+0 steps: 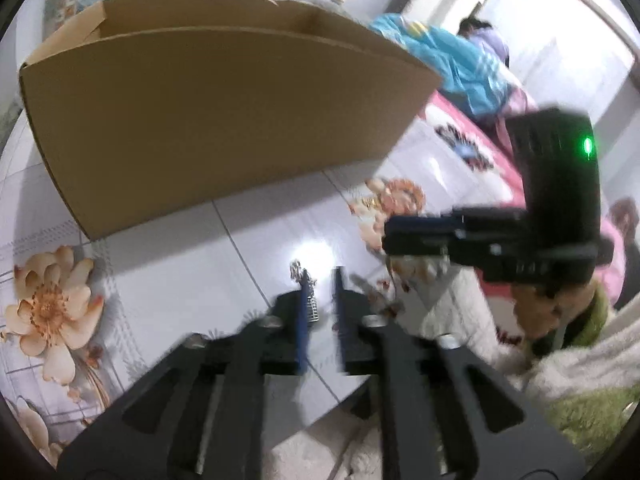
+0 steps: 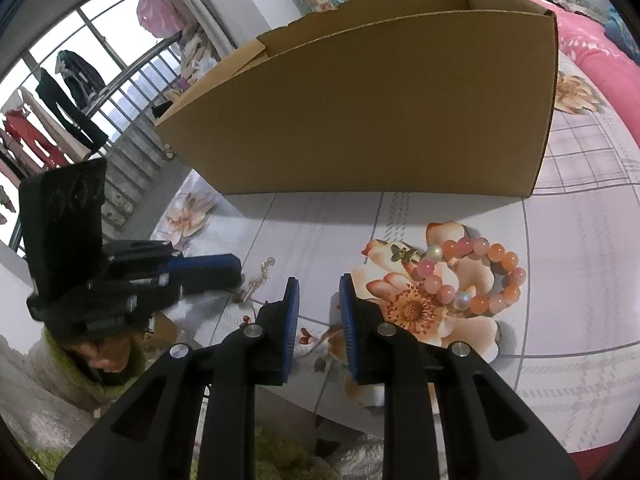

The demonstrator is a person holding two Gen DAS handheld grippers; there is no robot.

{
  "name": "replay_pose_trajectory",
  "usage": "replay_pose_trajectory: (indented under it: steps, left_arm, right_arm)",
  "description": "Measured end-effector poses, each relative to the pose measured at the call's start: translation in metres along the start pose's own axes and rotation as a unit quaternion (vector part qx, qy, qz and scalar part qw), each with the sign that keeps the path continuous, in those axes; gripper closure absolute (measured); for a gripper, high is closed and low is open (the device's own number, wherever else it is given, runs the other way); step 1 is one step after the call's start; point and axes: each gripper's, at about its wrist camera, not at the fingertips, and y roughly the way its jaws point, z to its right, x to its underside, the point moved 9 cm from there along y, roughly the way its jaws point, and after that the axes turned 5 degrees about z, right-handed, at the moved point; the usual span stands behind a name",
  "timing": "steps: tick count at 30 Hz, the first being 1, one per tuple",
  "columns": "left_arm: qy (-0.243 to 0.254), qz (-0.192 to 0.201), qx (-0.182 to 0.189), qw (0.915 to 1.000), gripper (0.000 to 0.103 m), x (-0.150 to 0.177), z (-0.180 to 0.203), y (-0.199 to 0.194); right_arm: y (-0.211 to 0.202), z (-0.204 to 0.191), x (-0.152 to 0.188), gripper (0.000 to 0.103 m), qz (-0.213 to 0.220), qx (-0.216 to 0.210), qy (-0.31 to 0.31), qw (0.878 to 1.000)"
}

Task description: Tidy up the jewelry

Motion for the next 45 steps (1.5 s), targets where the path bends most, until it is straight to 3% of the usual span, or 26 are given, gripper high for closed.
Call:
replay_pose_trajectory:
  steps: [5,10,13,16,18,19,33,45]
  left_arm:
    - [0.03,0.003,-0.015,0.9994,0.073,0.006,0.006,-0.007]
    - [0.061,-0.003,-0.055,0.9967,0.073,0.011,-0.002,-0.013]
    - [0.089,-0.03,-0.084,0.992,0.081,0.018,-0.004,-0.006]
    - [0.103,-0.032,-0.095,0.9896,0.087,0.017,-0.001,-0.004]
    - [0.112,-0.035,-0.112,0.9868,0.098,0.016,-0.004,-0.003]
    - [0.116,-0.036,-0.117,0.9858,0.098,0.016,-0.003,-0.002]
    - [0.1,-0.008,-0.123,0.9873,0.099,0.007,-0.014,-0.026]
    - [0.077,0.005,-0.137,0.9875,0.099,0.008,-0.031,-0.045]
  right_arm:
    - [0.002,0.0,-0.001,0.082,-0.004,-0.001,0.0,1.0]
    - [0.007,-0.005,-0.002,0.082,-0.008,-0.005,-0.002,1.0]
    - [0.008,-0.007,-0.004,0.082,-0.007,-0.006,-0.004,1.0]
    - [0.009,-0.01,-0.004,0.082,-0.006,-0.007,-0.005,1.0]
    - [0.009,-0.01,-0.004,0.082,-0.005,-0.008,-0.006,1.0]
    - [0.009,-0.01,-0.004,0.082,-0.005,-0.008,-0.006,1.0]
    - [0.016,-0.017,-0.004,0.082,-0.013,-0.013,-0.022,1.0]
    - [0.05,-0.056,-0.001,0.082,-0.035,0.002,-0.137,0.99]
